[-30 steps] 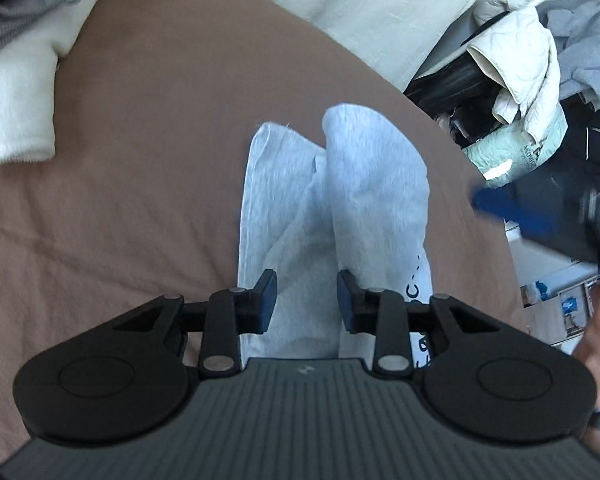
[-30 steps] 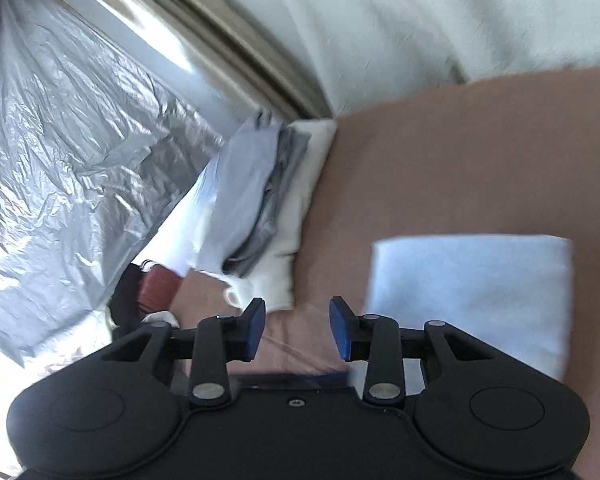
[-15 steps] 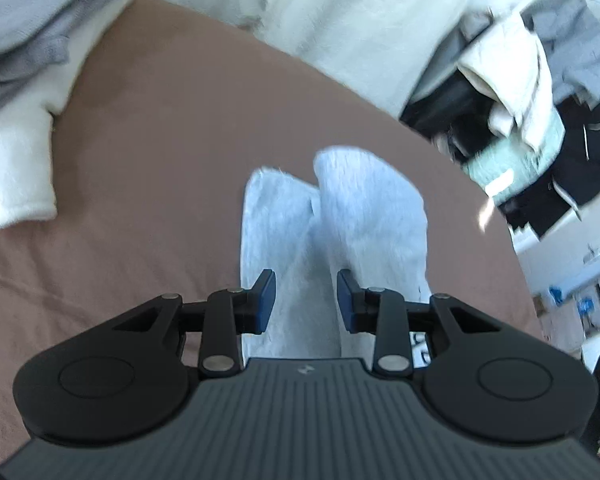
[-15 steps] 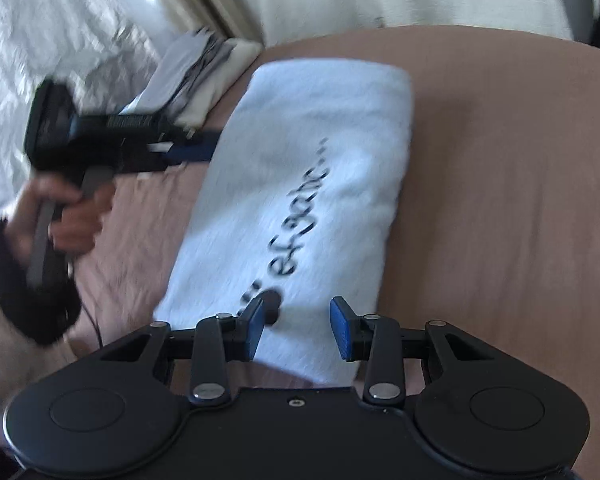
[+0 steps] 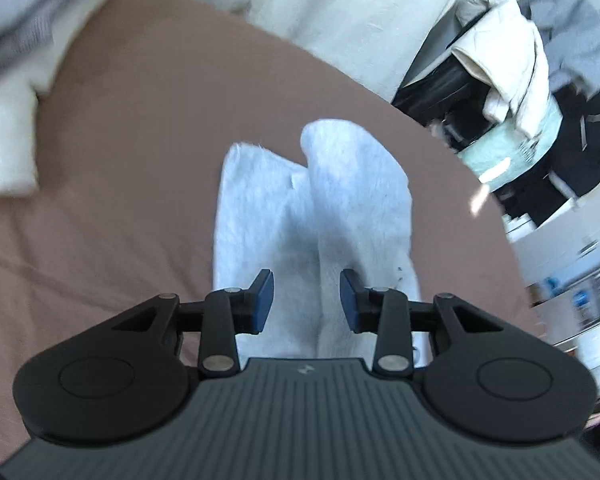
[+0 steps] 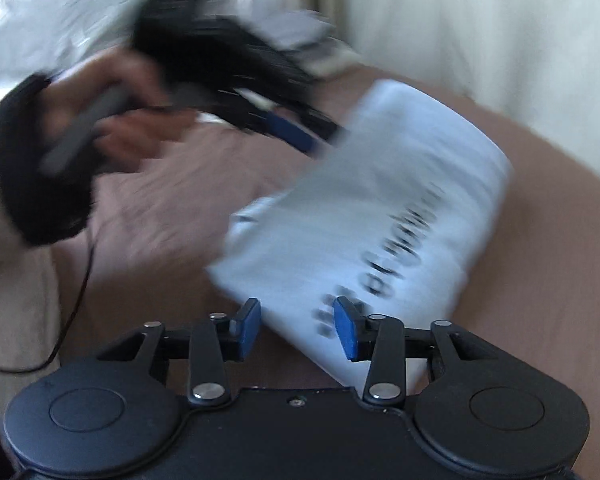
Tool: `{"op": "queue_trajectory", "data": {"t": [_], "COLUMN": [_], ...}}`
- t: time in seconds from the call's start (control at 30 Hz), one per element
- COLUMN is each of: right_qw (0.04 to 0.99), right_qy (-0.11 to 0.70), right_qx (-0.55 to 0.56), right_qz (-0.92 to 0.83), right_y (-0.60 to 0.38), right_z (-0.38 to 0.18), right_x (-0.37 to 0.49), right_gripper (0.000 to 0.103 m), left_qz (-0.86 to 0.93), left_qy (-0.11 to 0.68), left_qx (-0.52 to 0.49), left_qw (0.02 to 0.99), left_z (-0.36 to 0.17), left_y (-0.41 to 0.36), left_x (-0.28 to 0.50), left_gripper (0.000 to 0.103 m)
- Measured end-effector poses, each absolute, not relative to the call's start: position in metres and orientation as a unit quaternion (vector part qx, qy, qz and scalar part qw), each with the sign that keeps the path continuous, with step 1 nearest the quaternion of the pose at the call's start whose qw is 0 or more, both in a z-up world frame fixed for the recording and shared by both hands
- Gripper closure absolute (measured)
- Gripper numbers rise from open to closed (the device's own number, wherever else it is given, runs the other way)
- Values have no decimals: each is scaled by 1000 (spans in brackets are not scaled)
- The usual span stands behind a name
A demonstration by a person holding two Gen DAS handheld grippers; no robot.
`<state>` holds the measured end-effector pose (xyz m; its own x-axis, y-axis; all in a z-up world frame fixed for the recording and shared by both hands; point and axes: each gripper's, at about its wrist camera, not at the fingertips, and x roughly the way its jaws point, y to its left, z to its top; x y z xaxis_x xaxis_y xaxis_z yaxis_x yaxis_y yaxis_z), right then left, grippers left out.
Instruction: Fold clothes
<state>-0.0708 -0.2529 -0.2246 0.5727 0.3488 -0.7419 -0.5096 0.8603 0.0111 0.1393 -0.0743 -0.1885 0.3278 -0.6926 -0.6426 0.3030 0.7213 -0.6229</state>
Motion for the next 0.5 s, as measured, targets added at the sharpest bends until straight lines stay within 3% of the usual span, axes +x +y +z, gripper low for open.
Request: {"op": "queue_trajectory", "data": {"t": [0.07,0.23,0.3,0.5], "right_qw": [882,872,871,897], "right_qy": [380,360,344,348], "right_qx": [-140,-265,-286,-211], "right_qz": [242,202,202,173], "right_y": [-237,-210,-209,-223], "right_z": [-229,-253,-252,-234], "right_x": [-72,-71,-72,-68], "right_gripper": [46,49,70,95], "left_qz": [-303,-299,-301,-301], "left_qy": [487,490,497,516], "left_qx": [-216,-224,-222,-200], "left_qw": [790,788,783,776], "left_z": [-190,-180,-185,-199], "left_y": [-72,-59,-59,-70], "left_x": [141,138,137,138], "left_gripper": [68,66,65,62]}}
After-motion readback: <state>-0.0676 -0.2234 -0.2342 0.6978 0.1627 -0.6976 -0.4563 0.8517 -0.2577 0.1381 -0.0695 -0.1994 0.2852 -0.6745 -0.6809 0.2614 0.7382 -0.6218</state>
